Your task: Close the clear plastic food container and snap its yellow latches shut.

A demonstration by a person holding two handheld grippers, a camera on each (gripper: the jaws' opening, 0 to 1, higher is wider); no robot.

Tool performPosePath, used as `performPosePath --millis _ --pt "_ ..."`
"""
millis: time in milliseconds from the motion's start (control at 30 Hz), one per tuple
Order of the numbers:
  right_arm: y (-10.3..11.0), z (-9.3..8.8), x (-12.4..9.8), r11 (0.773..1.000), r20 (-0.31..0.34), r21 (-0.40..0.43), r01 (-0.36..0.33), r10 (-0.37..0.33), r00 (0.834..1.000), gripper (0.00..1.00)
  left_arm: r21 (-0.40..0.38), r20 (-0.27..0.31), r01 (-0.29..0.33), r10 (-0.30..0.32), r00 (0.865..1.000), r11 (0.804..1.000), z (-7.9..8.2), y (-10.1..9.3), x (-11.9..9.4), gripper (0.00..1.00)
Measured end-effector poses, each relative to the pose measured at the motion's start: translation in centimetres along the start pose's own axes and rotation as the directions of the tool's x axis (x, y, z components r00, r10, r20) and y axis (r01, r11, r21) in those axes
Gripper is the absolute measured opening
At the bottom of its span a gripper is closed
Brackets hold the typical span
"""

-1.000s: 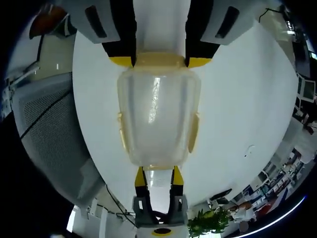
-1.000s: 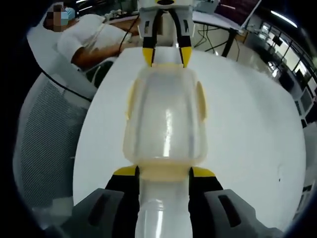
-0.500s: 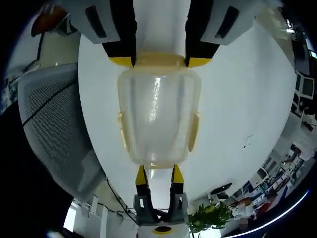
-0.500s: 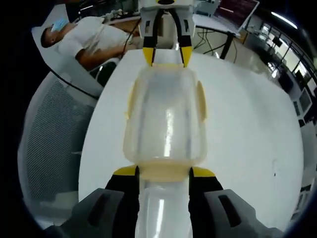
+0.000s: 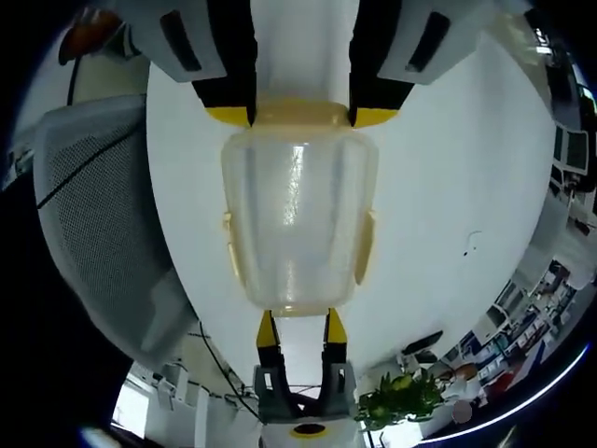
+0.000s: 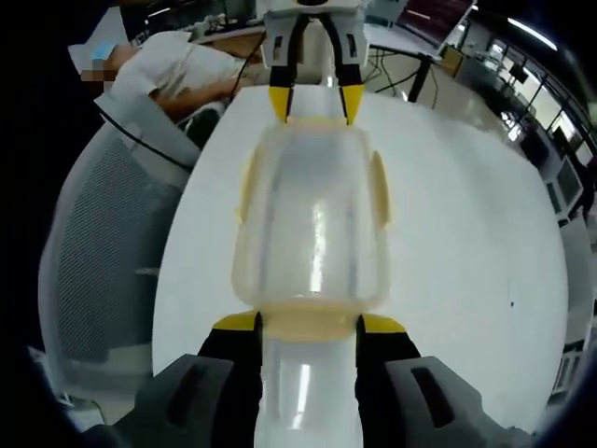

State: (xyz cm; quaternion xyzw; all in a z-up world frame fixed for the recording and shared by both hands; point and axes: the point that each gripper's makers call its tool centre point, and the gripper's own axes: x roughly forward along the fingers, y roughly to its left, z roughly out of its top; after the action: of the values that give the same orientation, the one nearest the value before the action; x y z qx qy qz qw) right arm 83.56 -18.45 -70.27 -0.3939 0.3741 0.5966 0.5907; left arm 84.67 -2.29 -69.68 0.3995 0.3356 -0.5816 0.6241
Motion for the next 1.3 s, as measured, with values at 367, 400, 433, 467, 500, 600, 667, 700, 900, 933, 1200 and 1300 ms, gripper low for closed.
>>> performPosePath --millis 367,400,433,467,500,600,667,700,900,933,1200,1300 --pt "0.0 -2.6 -1.2 1.000 -0.012 0.010 0.009 -0.009 1.000 0.35 0.005 0.017 0.007 -0.007 1.000 1.000 2.6 0.2 1.0 0.32" --pt "0.0 -2.7 -1.3 1.000 -0.013 0.010 0.010 -0.010 1.000 0.35 0.006 0.018 0.007 -0.007 1.000 1.000 2.7 0.2 1.1 0.32" --pt "-0.1 -3.0 -1.5 1.000 -0.014 0.011 0.013 -0.012 1.000 0.35 0.007 0.019 0.007 -0.007 1.000 1.000 3.0 0.3 1.3 0.32" --pt "-0.1 -3.1 -1.5 1.000 -0.014 0.011 0.013 -0.013 1.000 0.35 0.008 0.019 0.006 -0.007 1.000 1.000 3.2 0.4 1.4 0.32" --pt "-0.1 -3.3 -1.7 1.000 -0.016 0.012 0.014 -0.014 1.000 0.35 0.009 0.020 0.007 -0.007 1.000 1.000 3.4 0.4 1.5 0.32" --pt "-0.1 -3.9 -1.9 1.000 -0.021 0.014 0.015 -0.015 1.000 0.35 0.012 0.023 0.008 -0.008 1.000 1.000 4.0 0.5 1.8 0.32" --pt "-0.2 -4.3 -2.1 1.000 -0.023 0.016 0.017 -0.016 1.000 0.35 0.012 0.028 0.007 -0.007 1.000 1.000 4.4 0.6 2.0 0.32" --pt "-0.2 -4.5 -2.2 1.000 -0.024 0.017 0.017 -0.017 1.000 0.35 0.011 0.029 0.007 -0.007 1.000 1.000 4.5 0.6 2.1 0.32" --pt "-0.3 -5.6 -2.5 1.000 -0.034 0.016 0.021 -0.021 0.999 0.35 0.012 0.033 0.004 -0.004 0.999 1.000 5.5 0.8 2.8 0.32" --pt "-0.4 -5.8 -2.6 1.000 -0.036 0.016 0.022 -0.021 0.999 0.35 0.013 0.035 0.002 -0.002 0.999 1.000 5.7 0.8 3.0 0.32" --pt "-0.5 -7.6 -3.2 0.999 -0.055 0.015 0.028 -0.027 0.998 0.35 0.010 0.051 0.005 -0.005 0.999 1.000 7.2 1.0 4.0 0.32" --pt "-0.6 -8.2 -3.4 0.999 -0.061 0.017 0.030 -0.029 0.998 0.35 0.012 0.054 0.006 -0.007 0.999 1.000 7.7 1.1 4.4 0.32"
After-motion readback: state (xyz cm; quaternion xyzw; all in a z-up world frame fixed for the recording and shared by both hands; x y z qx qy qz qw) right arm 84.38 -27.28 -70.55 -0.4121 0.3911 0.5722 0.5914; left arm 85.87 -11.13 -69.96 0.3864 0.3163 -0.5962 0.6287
